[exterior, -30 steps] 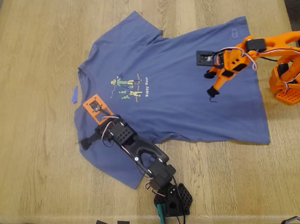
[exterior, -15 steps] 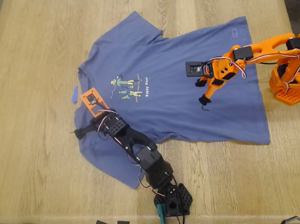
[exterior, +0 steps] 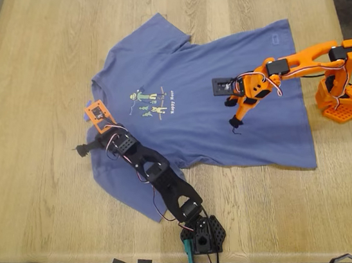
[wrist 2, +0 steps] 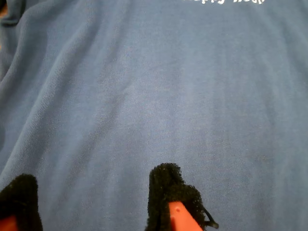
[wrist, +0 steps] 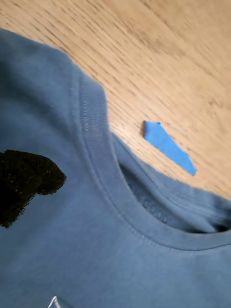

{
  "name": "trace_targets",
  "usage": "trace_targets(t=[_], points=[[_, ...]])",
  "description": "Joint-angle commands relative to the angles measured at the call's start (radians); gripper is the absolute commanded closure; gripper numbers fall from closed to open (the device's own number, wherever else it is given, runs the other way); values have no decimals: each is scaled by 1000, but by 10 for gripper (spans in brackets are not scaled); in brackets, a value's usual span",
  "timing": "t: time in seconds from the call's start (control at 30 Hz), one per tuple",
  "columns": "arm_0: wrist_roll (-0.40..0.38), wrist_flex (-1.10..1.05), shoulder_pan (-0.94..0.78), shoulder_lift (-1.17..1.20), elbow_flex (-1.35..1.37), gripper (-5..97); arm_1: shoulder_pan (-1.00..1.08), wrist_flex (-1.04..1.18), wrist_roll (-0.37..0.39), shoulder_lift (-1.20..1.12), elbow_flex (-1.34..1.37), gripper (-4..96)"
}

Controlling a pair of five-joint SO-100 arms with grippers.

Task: Fold a T-shirt

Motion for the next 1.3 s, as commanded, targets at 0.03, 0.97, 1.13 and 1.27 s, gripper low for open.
trace_targets(t=[0.03,0.97,1.13,1.27], points=[[5,2,-12,-3,-193,254,3,-9,2,6,-49,584],[-51,543,43,-742,-1230,433,60,-221,20,-107,6,606],[-64,764,35,-988,-1606,540,55,-249,28,-130,0,621],[-77,764,46,-979,-1605,642,51,-278,32,-152,-8,625]])
